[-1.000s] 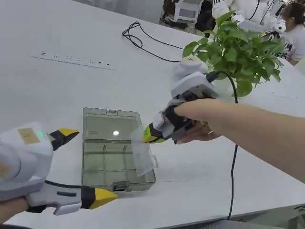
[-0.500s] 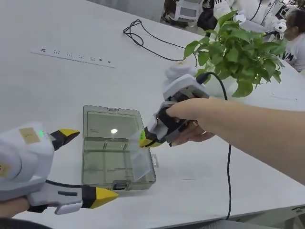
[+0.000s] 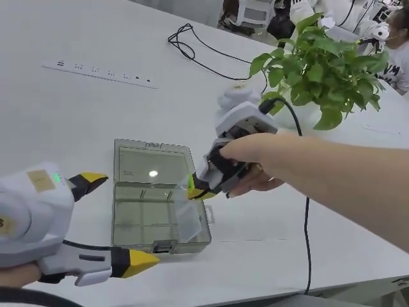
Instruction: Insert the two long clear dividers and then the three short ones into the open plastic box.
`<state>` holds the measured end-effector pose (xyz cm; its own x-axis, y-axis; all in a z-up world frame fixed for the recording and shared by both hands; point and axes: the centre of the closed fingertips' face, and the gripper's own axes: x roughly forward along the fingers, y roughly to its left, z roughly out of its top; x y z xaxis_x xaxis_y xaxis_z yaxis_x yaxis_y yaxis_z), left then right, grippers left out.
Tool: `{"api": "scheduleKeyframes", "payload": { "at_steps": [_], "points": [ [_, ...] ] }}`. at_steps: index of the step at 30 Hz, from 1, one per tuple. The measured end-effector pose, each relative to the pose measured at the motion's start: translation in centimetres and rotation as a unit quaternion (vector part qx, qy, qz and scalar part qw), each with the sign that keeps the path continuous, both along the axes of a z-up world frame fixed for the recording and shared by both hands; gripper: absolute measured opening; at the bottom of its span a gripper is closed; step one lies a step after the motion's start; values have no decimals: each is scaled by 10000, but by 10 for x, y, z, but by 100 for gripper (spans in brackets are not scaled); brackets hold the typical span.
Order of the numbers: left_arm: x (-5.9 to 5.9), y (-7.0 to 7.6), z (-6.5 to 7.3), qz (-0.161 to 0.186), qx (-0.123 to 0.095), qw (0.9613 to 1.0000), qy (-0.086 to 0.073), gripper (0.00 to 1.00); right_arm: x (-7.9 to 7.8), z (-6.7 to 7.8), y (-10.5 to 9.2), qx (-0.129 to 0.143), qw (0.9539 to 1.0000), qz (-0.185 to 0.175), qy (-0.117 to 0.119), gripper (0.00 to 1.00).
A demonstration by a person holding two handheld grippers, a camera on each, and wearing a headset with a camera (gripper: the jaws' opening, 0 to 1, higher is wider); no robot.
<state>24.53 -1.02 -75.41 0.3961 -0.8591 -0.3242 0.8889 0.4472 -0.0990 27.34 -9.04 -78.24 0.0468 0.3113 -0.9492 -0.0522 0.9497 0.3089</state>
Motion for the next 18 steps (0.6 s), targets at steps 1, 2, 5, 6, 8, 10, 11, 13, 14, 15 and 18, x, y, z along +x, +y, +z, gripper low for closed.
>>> {"api": "scheduleKeyframes", "payload": {
  "at_steps": [1, 2, 5, 6, 8, 10, 11, 13, 14, 15, 18],
  "points": [
    [0, 0, -1, -8, -8, 10000, 14, 97, 3, -2, -1, -13, 10000, -15, 19, 2],
    [-1, 0, -1, -9, 8, 10000, 4, 97, 3, -2, 0, -11, 10000, -3, 22, 2],
    [-1, 1, -3, -5, 3, 10000, 24, 97, 2, -3, 1, -40, 10000, 13, 51, 2],
    [0, 1, -3, 6, -8, 10000, 38, 97, 1, -3, 2, -39, 10000, 8, 58, 2],
    [0, 2, -3, 22, -3, 10000, 37, 96, 1, -3, 3, -50, 10000, 22, 67, 2],
    [0, 3, -4, 24, -9, 10000, 52, 96, 1, -3, 1, -101, 9999, 11, 75, 2],
    [0, 3, -3, 36, -22, 10000, 47, 96, 0, -4, 1, -100, 9999, 32, 83, 2],
    [0, 4, -4, 34, -18, 10000, 59, 96, 1, -4, 0, -118, 9999, 7, 99, 2],
    [1, 4, -4, 35, -25, 10000, 58, 96, 1, -4, 0, -107, 9999, 30, 96, 2],
    [1, 4, -4, 41, -24, 10000, 64, 95, 1, -4, 0, -127, 9999, 24, 95, 2],
    [0, 3, -4, 33, -38, 10000, 77, 95, 1, -4, -1, -141, 9998, 48, 93, 2]
  ]
}}
